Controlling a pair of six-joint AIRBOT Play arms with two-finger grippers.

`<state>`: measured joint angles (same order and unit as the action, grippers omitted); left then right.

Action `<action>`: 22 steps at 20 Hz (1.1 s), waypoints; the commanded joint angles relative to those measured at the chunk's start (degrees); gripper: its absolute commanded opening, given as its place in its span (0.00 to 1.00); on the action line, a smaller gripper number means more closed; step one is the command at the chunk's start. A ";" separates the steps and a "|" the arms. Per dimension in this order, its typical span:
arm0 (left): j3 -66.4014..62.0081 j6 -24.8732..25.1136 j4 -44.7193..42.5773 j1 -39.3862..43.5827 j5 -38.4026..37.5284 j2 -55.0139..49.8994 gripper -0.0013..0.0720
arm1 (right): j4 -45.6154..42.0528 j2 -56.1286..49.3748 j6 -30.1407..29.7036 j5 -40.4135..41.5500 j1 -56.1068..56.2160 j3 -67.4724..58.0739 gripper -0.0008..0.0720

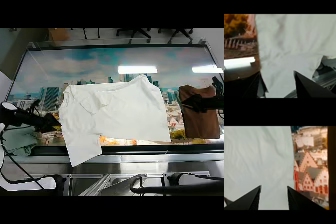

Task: Fold the shirts.

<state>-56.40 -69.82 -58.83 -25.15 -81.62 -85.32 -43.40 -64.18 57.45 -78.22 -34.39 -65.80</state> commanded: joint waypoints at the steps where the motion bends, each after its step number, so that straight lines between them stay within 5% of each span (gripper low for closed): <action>1: 8.63 1.53 -1.01 0.87 9.66 1.49 0.67 | -5.14 2.03 2.43 -1.88 -1.22 4.44 0.68; 7: 8.87 3.34 3.74 6.40 21.00 1.44 0.64 | -6.12 2.03 2.67 -1.53 -1.11 12.00 0.70; 8: 8.87 5.49 7.65 6.40 22.14 1.44 0.34 | -6.12 2.03 2.40 -1.29 -1.09 13.81 0.70; 9: 8.90 7.91 10.73 6.40 22.51 1.42 0.17 | -6.12 2.01 2.40 -0.90 -1.09 15.54 0.70; 11: 8.90 10.25 13.16 6.43 21.84 1.27 0.17 | -7.61 1.99 2.38 1.11 -0.17 19.06 0.70; 12: 8.87 10.64 13.64 6.40 20.52 0.87 0.04 | -9.44 1.95 2.58 1.92 0.74 20.76 0.70; 22: 8.87 11.89 13.57 6.40 17.09 -1.70 0.04 | -9.44 -3.63 0.92 4.68 8.15 24.30 0.67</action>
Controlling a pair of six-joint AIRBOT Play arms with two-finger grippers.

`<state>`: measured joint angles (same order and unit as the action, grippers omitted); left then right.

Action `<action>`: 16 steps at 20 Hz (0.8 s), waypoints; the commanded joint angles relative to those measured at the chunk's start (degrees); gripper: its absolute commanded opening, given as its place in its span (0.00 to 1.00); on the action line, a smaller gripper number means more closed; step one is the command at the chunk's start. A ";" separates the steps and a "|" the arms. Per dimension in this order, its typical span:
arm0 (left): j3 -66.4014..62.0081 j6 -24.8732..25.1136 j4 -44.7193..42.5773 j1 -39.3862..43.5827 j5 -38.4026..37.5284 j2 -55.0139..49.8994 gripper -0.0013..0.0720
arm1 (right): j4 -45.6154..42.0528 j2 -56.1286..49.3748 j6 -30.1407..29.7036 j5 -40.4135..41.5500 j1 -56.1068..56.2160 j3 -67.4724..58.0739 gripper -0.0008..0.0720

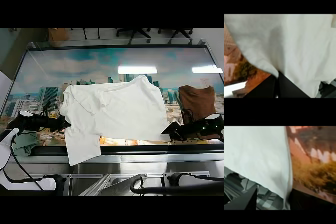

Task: Fold the shirts.

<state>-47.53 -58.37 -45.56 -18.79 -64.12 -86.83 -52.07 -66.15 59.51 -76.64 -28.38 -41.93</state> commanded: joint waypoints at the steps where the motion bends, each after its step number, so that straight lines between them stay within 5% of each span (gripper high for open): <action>1: 0.00 0.44 0.44 0.04 -0.52 -0.17 0.04 | 0.79 -1.84 -2.56 3.04 2.84 0.44 0.43; 4: -2.86 0.44 0.83 0.04 -4.90 0.31 0.04 | 5.81 -0.48 -4.28 2.47 3.30 -1.53 0.04; 11: -28.81 0.24 19.10 -0.13 -18.12 21.99 0.04 | 21.22 14.05 -4.22 -3.72 3.10 -35.60 0.03; 16: -61.66 -5.29 28.89 -7.26 -12.11 33.16 0.04 | 28.70 16.76 -3.39 2.08 3.10 -72.00 0.03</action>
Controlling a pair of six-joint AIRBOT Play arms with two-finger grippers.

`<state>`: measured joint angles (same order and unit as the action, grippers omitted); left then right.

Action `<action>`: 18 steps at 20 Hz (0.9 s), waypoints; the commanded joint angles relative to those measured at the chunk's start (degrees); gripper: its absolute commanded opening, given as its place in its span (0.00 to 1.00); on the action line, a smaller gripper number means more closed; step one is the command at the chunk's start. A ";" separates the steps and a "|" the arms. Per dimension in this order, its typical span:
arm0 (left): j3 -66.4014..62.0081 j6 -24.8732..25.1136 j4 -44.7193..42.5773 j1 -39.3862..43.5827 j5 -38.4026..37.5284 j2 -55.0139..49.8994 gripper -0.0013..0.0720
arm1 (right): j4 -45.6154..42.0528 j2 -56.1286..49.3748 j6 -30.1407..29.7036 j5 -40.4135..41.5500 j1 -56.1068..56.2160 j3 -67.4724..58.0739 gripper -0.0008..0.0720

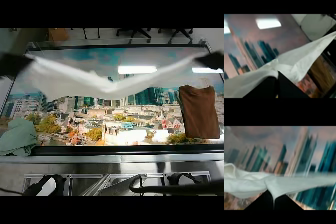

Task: Fold the shirts.

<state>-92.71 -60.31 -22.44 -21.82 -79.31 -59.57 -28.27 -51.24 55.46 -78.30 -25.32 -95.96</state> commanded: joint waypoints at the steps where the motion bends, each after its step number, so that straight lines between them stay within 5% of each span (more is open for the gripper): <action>1: -23.02 -4.42 5.62 -8.79 4.33 7.02 0.04 | 3.85 2.01 0.92 6.78 0.04 -24.20 0.03; 5: -34.71 -9.97 5.62 -26.10 8.00 9.73 0.04 | -7.37 6.34 0.94 18.12 0.07 -31.12 0.03; 8: -26.53 -10.75 5.51 -25.79 7.58 10.80 0.04 | -10.78 7.10 0.94 16.59 0.07 -29.68 0.03; 13: -10.56 -4.57 3.98 -13.49 -0.66 4.17 0.04 | -5.14 4.04 0.11 10.32 0.15 -10.05 0.03; 18: 1.07 -4.46 -17.42 6.19 1.33 -15.28 0.04 | -1.46 -7.74 -6.51 14.14 3.72 12.33 0.03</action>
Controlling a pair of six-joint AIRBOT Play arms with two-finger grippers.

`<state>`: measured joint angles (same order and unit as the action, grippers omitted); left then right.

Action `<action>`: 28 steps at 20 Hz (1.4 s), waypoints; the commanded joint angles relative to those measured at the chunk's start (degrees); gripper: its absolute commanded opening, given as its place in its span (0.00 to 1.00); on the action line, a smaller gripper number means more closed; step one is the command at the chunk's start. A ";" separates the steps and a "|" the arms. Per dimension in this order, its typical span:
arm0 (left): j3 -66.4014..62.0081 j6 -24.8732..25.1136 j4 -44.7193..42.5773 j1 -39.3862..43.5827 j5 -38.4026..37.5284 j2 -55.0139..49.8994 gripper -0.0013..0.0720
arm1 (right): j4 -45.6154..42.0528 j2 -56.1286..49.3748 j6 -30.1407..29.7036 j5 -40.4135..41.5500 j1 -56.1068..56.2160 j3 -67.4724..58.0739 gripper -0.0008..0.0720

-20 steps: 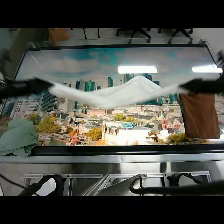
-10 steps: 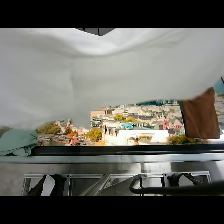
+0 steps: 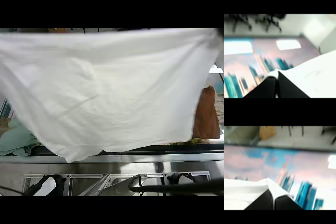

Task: Fold the shirts.

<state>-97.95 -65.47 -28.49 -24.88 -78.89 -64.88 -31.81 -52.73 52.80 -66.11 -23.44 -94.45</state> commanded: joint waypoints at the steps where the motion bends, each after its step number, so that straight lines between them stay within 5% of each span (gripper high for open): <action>1: 7.85 0.63 -13.75 11.13 4.07 -15.28 0.04 | 2.10 -10.88 -4.98 4.15 2.56 12.68 0.03; 4: 5.35 -0.61 -14.88 12.83 10.27 -32.00 0.04 | 6.08 -26.97 -6.60 7.61 3.65 11.21 0.03; 9: -13.55 -6.05 -15.04 13.40 6.49 -51.41 0.04 | 14.53 -45.64 -6.47 6.88 3.80 0.17 0.03; 19: -12.87 -8.41 -27.30 13.66 7.15 -52.57 0.04 | -1.27 -47.69 -2.82 3.08 4.98 -3.45 0.03; 28: -6.34 -8.04 -31.04 13.66 10.38 -52.57 0.04 | -1.90 -47.95 -1.79 3.06 5.07 -3.45 0.03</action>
<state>-105.67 -73.54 -58.15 -11.20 -69.84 -117.40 -33.21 -100.66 50.92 -63.11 -18.44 -97.84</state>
